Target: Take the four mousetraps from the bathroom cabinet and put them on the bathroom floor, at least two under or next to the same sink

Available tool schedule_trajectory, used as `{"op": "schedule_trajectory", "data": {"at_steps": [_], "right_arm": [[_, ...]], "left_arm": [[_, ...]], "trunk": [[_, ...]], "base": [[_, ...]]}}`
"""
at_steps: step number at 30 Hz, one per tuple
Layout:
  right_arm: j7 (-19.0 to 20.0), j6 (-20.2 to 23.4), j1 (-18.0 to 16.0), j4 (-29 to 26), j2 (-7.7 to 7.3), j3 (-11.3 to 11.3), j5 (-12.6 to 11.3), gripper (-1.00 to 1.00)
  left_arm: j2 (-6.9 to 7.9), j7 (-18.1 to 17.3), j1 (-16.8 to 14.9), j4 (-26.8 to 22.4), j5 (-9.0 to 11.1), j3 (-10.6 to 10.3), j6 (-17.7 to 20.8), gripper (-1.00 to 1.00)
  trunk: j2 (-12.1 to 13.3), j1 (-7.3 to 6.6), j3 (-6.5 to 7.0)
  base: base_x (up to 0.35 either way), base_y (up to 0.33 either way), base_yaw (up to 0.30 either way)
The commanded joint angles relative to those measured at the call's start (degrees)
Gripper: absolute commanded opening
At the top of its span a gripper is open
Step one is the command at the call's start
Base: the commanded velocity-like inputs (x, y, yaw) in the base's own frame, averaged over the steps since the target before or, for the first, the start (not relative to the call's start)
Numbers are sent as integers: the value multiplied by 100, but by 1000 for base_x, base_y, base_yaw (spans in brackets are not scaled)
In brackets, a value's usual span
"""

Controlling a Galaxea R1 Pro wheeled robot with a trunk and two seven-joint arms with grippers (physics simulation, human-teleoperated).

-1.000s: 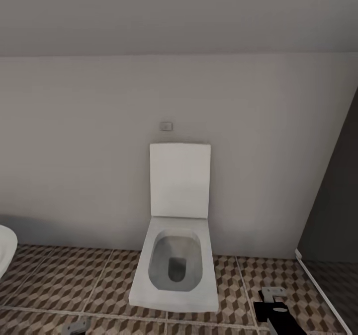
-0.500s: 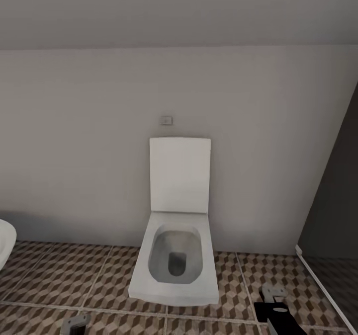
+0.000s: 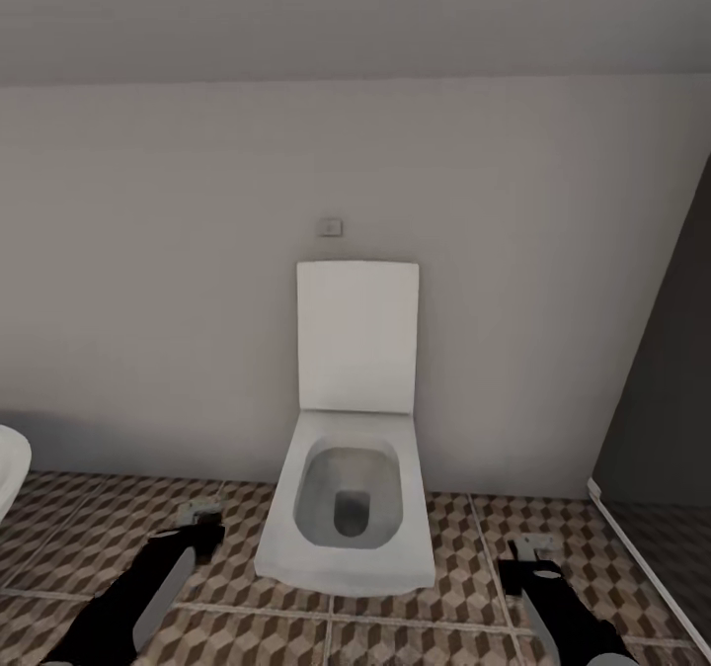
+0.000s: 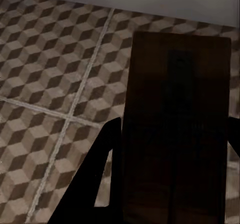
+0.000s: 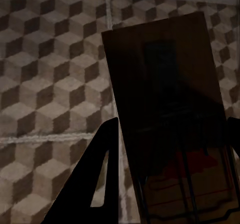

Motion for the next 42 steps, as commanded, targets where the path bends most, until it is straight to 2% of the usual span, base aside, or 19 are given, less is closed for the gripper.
{"op": "schedule_trajectory", "data": {"at_steps": [1,3,6,10,15,26,30,42], "right_arm": [[-18,51,-84,0,4,-21,40,-100],[-73,105,-196,10,5,-23,31,-100],[-105,144,-259,15,12,-27,27,-100],[-116,142,-278,17,11,-31,32,-100],[-117,142,-281,17,8,-39,33,-100],[-117,145,-281,17,14,-24,43,-100],[-117,147,-281,17,14,-17,51,-100],[-108,145,-281,17,14,-15,60,-100]], "left_arm": [[0,70,-55,-21,-42,-29,29,-100],[-6,51,-107,6,-174,-28,27,-100],[-27,42,-133,40,-247,-37,-8,-100],[-182,79,-142,-141,-284,-60,34,-100],[-237,79,-143,-171,-283,-59,53,-100],[-248,53,-143,-182,-276,-51,57,-100],[-251,46,-143,-216,-276,-43,41,-100],[-252,54,-143,-243,-276,-59,56,-100]], "trunk": [[-44,22,-25],[-124,65,-61],[-245,131,-115],[-250,142,-204],[-257,155,-315],[-271,183,-558],[-271,183,-558],[-287,214,-824]], "base": [[0,0,0],[0,0,0],[0,0,0],[0,0,0],[0,0,0],[0,0,0],[0,0,0],[0,0,0]]}}
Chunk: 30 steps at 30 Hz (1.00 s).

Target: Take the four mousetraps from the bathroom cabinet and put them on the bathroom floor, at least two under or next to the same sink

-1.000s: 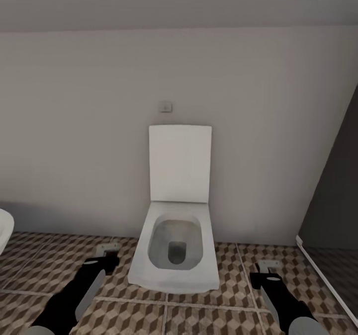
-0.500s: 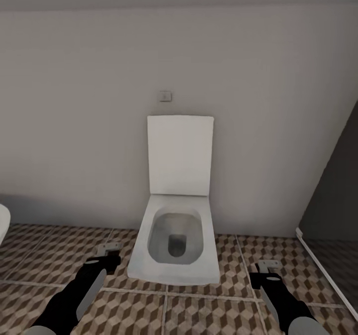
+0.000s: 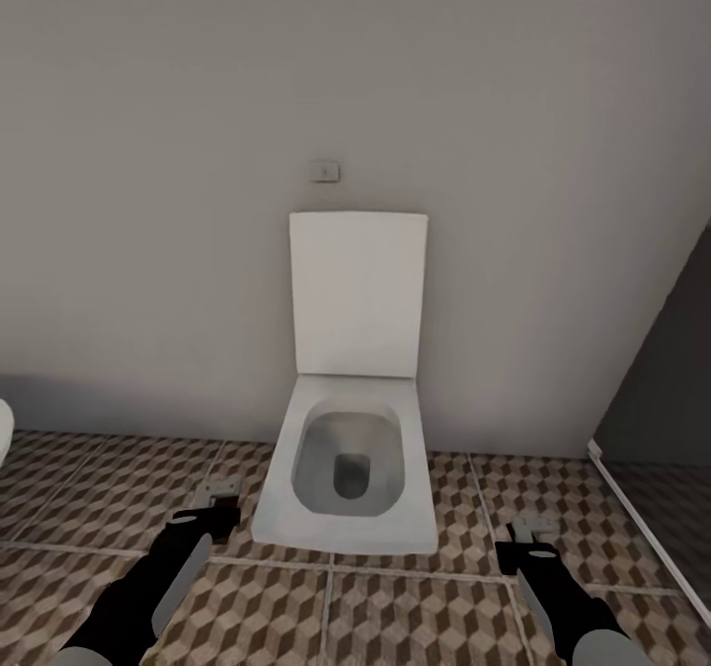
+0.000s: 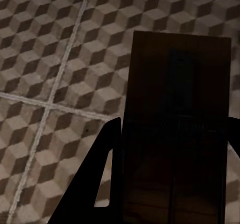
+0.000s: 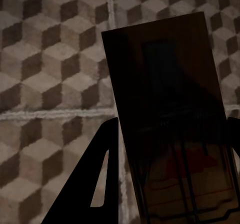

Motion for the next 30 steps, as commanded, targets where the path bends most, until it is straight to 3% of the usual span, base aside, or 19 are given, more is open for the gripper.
{"op": "schedule_trajectory", "data": {"at_steps": [1,18,30], "right_arm": [[10,33,-2,-10,4,-18,51,-100],[10,-33,-2,-10,4,-12,56,-100],[10,-29,-2,-10,4,-10,60,-100]], "left_arm": [[8,74,-4,-8,44,-28,19,-100],[8,66,-4,0,53,-29,21,-100],[8,72,-4,-2,47,-35,20,-100]], "trunk": [[-4,1,-28],[-27,45,-405],[-27,45,-405]], "base": [[0,0,0],[0,0,0],[28,29,0]]}}
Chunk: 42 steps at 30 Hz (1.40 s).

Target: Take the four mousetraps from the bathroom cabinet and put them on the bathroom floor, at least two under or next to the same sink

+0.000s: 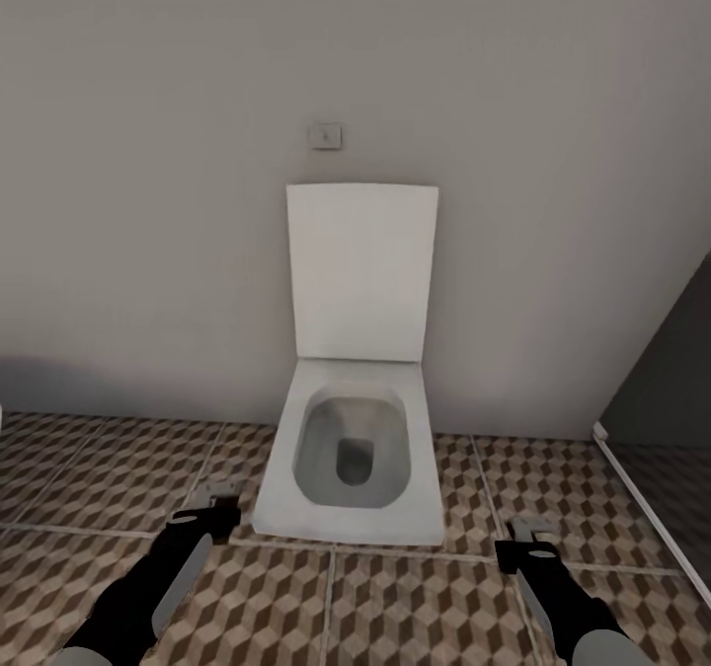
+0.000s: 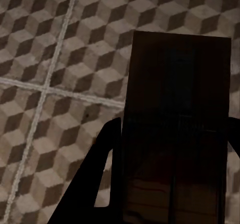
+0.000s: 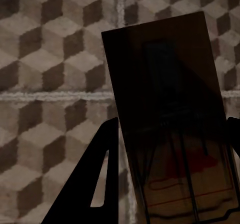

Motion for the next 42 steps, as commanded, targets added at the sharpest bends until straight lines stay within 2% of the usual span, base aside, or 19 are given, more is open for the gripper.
{"op": "schedule_trajectory", "data": {"at_steps": [1,12,18,28,42], "right_arm": [[9,36,-1,-12,4,-20,52,-100],[20,46,-1,-12,4,-14,75,-100],[32,90,0,-12,1,-23,75,-100],[12,112,-1,-12,0,-34,75,-100],[-10,69,-1,-12,2,-22,100,-100]], "left_arm": [[8,75,-4,-1,44,-30,16,-100],[9,76,-4,5,42,-27,18,-100],[6,76,-4,5,49,-28,17,-100],[1,76,-4,5,51,-28,16,-100],[0,70,-4,0,68,-6,22,-100]], "trunk": [[-2,1,-5],[-2,1,-5],[-2,1,-5],[-2,1,-5],[-2,1,-5]], "base": [[196,197,0],[190,154,0],[24,14,-25],[2,1,-193],[0,0,-15]]}}
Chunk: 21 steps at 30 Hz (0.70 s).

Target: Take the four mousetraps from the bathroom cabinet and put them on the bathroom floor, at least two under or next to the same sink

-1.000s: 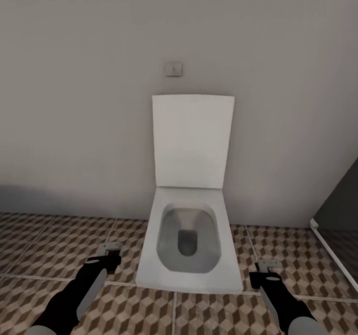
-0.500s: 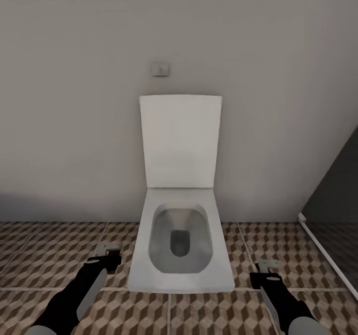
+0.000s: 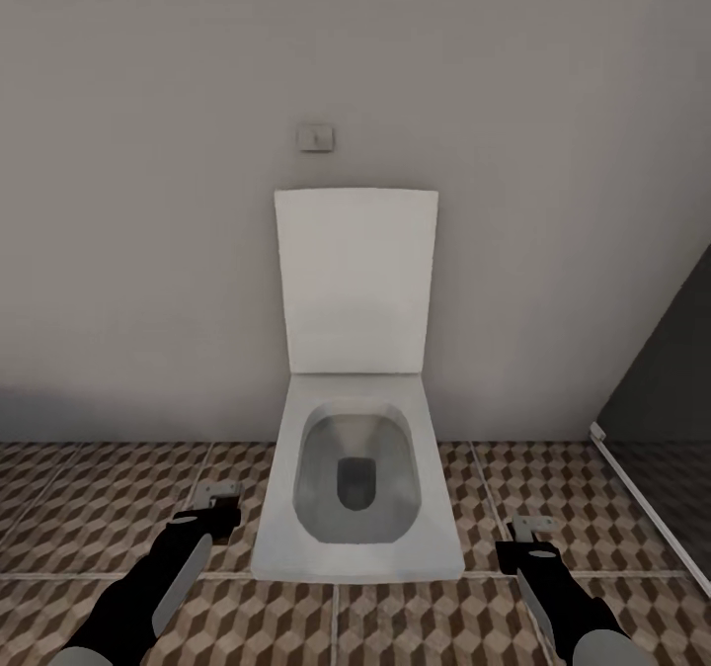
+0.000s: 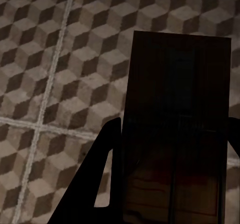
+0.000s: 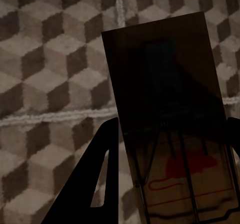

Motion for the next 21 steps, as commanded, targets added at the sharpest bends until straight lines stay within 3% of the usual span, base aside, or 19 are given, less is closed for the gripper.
{"op": "schedule_trajectory", "data": {"at_steps": [1,11,21], "right_arm": [[10,34,-1,-10,4,-18,51,-100],[16,32,-1,-10,5,-7,61,-100],[7,26,-1,-20,5,-29,52,-100]], "left_arm": [[6,74,-4,-9,50,-26,19,-100],[-168,83,-4,-21,28,-18,20,-100],[-197,92,-4,-8,24,-55,21,-100]], "trunk": [[-2,-1,-5],[-2,-1,-5],[-16,25,-227]], "base": [[0,0,0],[0,0,0],[0,0,0]]}}
